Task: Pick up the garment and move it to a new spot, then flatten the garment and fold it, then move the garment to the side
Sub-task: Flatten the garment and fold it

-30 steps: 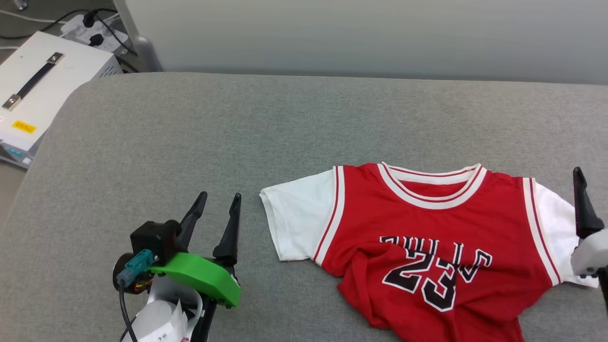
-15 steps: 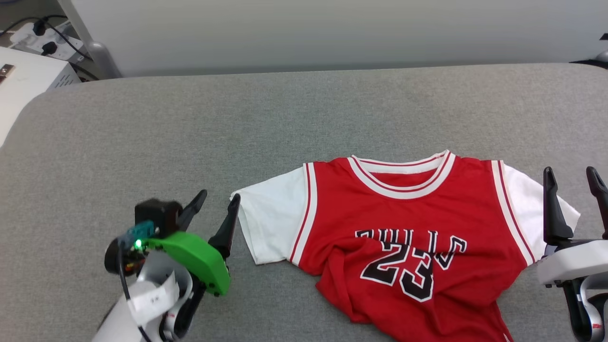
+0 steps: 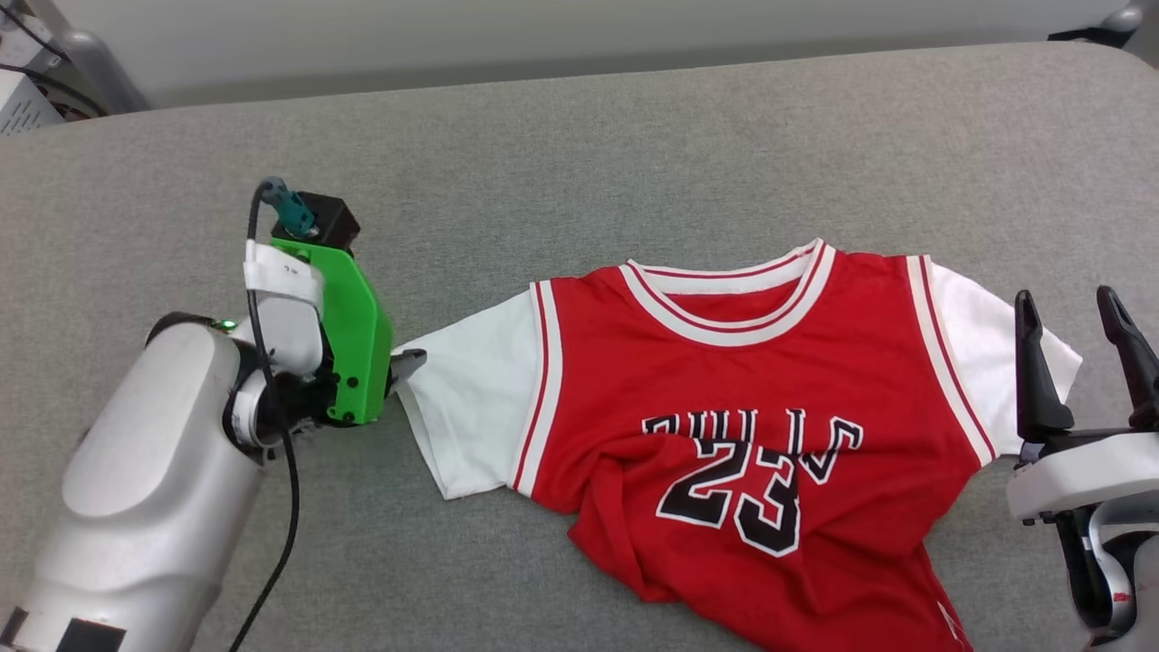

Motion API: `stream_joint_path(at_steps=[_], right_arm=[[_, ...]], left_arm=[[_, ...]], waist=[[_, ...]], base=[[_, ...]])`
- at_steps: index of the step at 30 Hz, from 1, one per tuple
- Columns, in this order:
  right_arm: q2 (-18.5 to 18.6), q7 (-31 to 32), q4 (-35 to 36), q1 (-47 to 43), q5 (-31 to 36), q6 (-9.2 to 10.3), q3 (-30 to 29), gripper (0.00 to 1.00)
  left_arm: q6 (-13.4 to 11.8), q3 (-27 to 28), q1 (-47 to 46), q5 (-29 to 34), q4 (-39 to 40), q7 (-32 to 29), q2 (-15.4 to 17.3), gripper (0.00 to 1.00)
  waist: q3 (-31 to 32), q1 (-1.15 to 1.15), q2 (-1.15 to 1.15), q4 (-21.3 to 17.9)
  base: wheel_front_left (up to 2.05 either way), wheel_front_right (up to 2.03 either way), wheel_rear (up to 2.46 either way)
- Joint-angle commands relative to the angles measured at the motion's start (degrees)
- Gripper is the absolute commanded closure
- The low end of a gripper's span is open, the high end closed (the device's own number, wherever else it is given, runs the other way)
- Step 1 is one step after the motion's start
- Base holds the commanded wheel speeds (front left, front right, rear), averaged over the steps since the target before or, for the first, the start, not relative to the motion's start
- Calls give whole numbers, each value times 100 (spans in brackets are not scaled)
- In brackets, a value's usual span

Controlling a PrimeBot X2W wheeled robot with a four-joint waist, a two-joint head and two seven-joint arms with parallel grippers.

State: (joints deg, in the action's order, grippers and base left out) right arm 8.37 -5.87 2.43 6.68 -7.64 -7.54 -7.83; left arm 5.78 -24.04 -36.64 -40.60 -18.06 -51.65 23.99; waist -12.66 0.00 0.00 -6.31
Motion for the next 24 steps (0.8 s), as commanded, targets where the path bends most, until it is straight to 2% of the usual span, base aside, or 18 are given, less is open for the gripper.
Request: stream_joint_path(at_steps=[1,5,12,23,24], right_arm=[[-13,-56,-46,121,-18,5,33,0],[-22,-122,-136,177,-43,5,68,0],[-36,-220,-302,221,-55,5,102,0],[-21,-261,-399,315,-65,5,187,0],[-17,-264,-407,316,-64,5,192,0]], left_arm=[[-40,-32,-172,11,-103,-160,78,0],[-60,-117,-320,136,-345,-290,178,0],[-15,-307,-358,367,-726,-91,238,0],[72,-620,-325,504,-1236,185,167,0],[82,-645,-303,475,-1294,196,138,24]], waist=[[-154,0,0,-160],[-265,0,0,-277],[-367,0,0,-371],[-476,0,0,-433],[-478,0,0,-435]], base=[[0,0,0],[0,0,0],[0,0,0],[0,0,0],[0,0,0]])
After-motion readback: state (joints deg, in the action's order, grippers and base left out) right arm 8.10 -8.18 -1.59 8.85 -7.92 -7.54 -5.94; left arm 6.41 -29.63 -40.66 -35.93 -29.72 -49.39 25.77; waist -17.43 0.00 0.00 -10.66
